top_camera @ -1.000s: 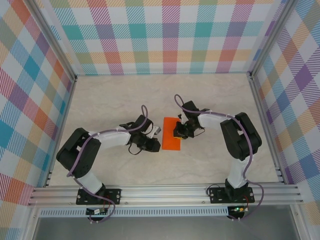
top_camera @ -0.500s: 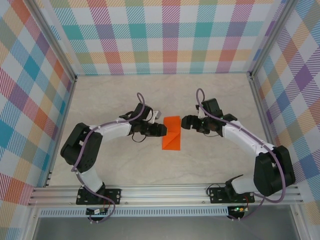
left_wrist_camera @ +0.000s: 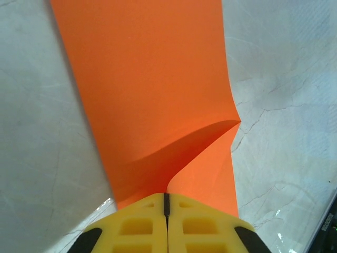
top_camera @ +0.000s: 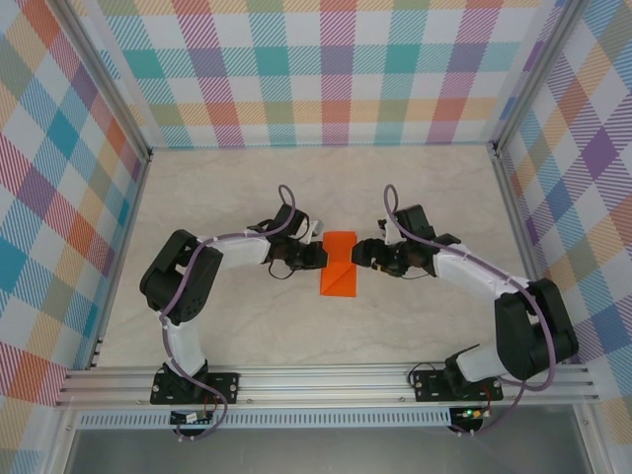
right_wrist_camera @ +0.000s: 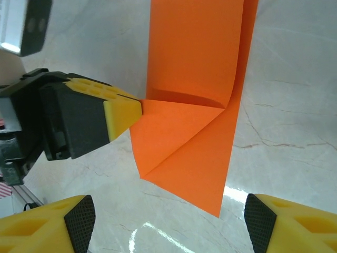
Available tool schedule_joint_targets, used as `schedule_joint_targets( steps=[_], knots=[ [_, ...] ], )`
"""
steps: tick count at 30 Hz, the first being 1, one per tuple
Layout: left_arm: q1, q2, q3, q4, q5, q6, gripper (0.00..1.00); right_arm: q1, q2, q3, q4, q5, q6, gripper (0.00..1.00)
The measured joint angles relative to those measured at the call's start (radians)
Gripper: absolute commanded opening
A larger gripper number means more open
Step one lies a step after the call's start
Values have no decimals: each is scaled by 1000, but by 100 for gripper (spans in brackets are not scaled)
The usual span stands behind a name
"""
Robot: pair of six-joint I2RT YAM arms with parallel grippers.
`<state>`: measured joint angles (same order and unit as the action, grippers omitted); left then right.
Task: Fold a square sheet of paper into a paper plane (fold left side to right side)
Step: Turn over the paper at the center of the table.
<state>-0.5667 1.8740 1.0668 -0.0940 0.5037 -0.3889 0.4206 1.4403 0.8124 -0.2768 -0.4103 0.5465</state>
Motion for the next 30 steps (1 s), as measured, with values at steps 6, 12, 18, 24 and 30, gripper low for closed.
schedule_joint_targets(
  steps=[6,12,18,24,30],
  knots=[
    [0,-48,-36,-1,-19,0,4,22,154,31,47,-47,39,72],
    [1,-71,-40,-1,-23,3,4,34,247,87,116,-87,86,64],
    [1,-71,-40,-4,-26,5,7,47,344,158,134,-100,120,51],
    [1,-72,-40,-11,-39,14,45,52,383,175,134,-104,128,34],
    [24,-132,-51,-38,-65,17,58,52,384,178,135,-112,124,11]
  ],
)
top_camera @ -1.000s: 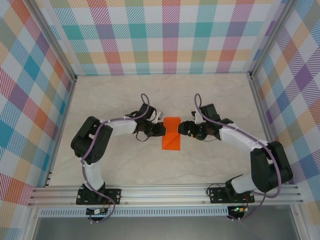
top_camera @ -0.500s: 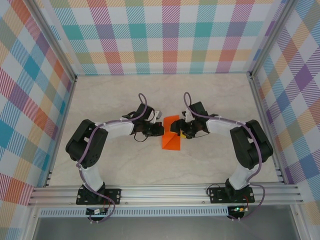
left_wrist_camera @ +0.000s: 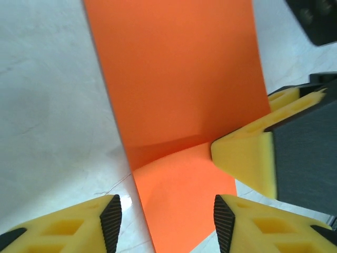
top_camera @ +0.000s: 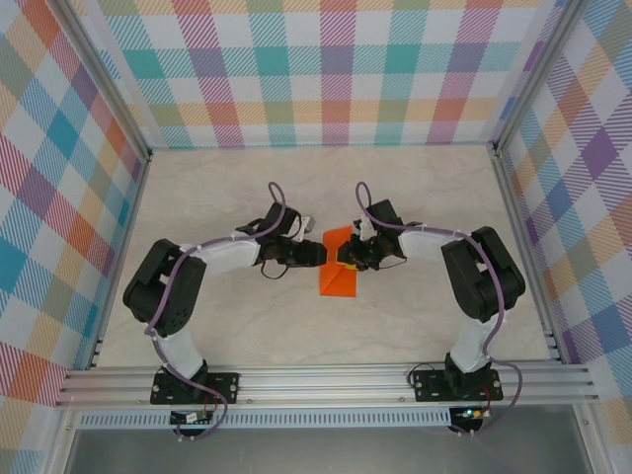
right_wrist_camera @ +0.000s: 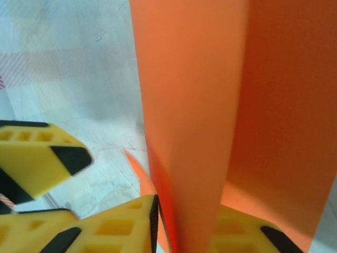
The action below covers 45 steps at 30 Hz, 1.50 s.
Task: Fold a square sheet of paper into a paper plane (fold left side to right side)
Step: Turn over the paper at the center of the table.
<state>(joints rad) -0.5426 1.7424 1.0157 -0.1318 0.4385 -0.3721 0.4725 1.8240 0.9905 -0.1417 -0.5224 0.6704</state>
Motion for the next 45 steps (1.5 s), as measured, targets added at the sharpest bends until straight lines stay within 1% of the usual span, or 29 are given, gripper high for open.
schedule_joint_targets(
  steps=[2,4,6,9,10,13,17,20,25,30,33,35,38,43,45],
  knots=[
    [18,-51,-16,-2,-8,-3,64,0,0,1,0,-3,-2,5],
    [35,-115,-40,-3,-14,-8,72,0,-2,1,0,-3,-6,0],
    [50,-177,-64,-5,-19,-22,81,0,-11,1,-1,-2,-10,0],
    [71,-276,-87,-26,-25,-55,98,0,-85,-10,10,1,-26,0],
    [76,-315,-92,-28,-25,-70,100,-3,-127,-17,18,-2,-31,0],
    [80,-423,-94,-29,-12,-119,100,-23,-269,-24,58,-37,-40,0],
    [81,-531,-78,-21,34,-185,100,-76,-435,-19,117,-101,-46,0],
    [82,-570,-48,23,108,-245,97,-103,-506,15,130,-144,-41,0],
    [81,-576,3,140,229,-337,93,-90,-526,113,186,-238,5,0],
    [80,-576,34,192,283,-377,92,-65,-541,152,234,-291,50,0],
    [75,-576,36,207,301,-395,89,-53,-546,157,270,-311,81,0],
    [72,-576,36,222,309,-408,83,-48,-546,157,290,-319,103,1],
    [65,-575,36,252,322,-430,71,-40,-546,157,319,-328,132,1],
    [50,-575,39,291,332,-457,44,-38,-546,157,367,-333,172,2],
    [45,-575,42,296,332,-461,35,-38,-546,157,381,-335,183,4]
  ],
)
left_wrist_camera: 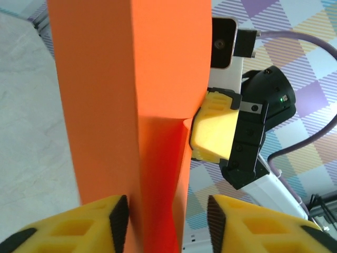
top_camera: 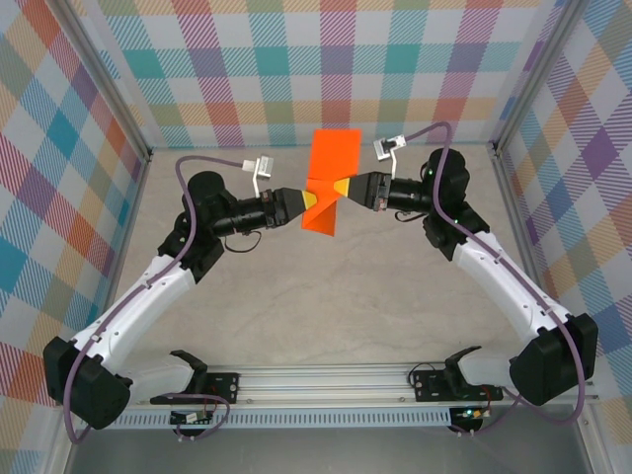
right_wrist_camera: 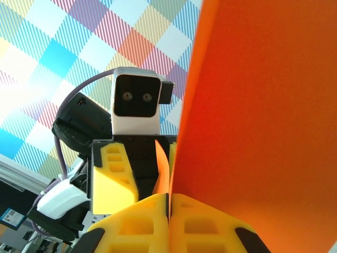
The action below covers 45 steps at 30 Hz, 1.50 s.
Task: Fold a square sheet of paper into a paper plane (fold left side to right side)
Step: Turn over the paper at the center of the table.
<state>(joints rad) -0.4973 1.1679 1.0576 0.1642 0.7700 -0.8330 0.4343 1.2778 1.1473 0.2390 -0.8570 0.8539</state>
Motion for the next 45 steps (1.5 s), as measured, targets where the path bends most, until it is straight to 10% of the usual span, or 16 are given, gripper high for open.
schedule_joint_targets(
  steps=[8,17,26,34,45],
  knots=[
    [-5,5,0,-1,-4,-8,12,0,-10,-7,3,3,6,11],
    [-15,5,16,-152,-85,94,4,5,-82,14,-280,118,-158,51],
    [-237,48,226,-747,-647,363,0,5,-130,131,-899,726,-428,80],
    [-492,423,461,-1249,-1233,284,0,-45,-223,18,-1133,1163,-450,100],
    [-537,884,674,-1450,-1318,166,0,-55,-340,-22,-1181,1258,-452,100]
  ],
)
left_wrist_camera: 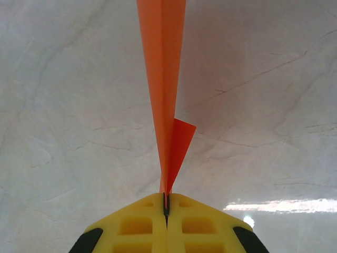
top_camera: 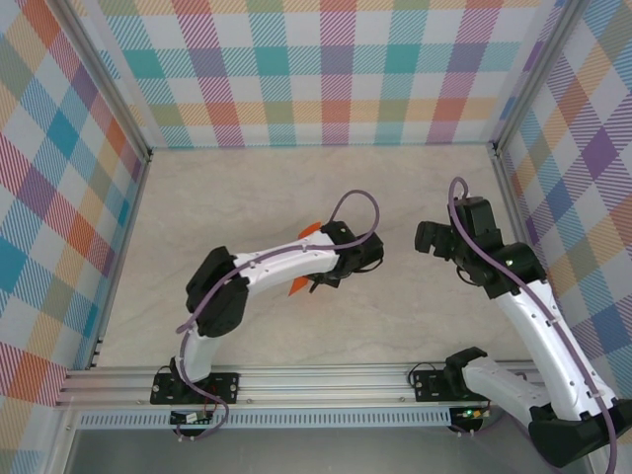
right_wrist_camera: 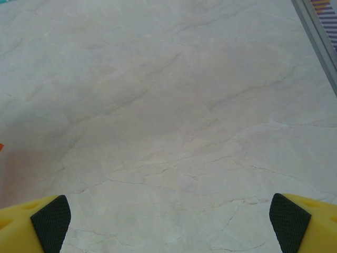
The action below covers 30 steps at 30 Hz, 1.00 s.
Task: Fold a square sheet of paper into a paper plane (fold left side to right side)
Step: Turn over the paper at the center of the table.
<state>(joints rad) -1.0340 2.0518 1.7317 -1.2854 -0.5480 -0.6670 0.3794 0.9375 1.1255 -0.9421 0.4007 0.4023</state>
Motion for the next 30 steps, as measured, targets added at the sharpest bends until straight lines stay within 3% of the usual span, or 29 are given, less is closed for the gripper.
schedule_joint_targets(
  steps=[5,8,12,17,24,30],
  knots=[
    [0,145,75,-25,30,-19,0,0,-15,-28,-13,0,0,100],
    [0,199,129,-29,47,-21,5,0,-14,-50,-14,0,0,100],
    [0,264,219,-28,95,-13,17,0,-14,-77,-17,-1,0,100],
    [4,312,253,5,193,5,41,0,-4,-85,-16,-23,0,100],
    [37,296,227,84,325,34,51,-2,20,-98,-16,-68,0,100],
    [95,86,19,261,441,45,66,-5,22,-99,8,-159,0,100]
  ],
)
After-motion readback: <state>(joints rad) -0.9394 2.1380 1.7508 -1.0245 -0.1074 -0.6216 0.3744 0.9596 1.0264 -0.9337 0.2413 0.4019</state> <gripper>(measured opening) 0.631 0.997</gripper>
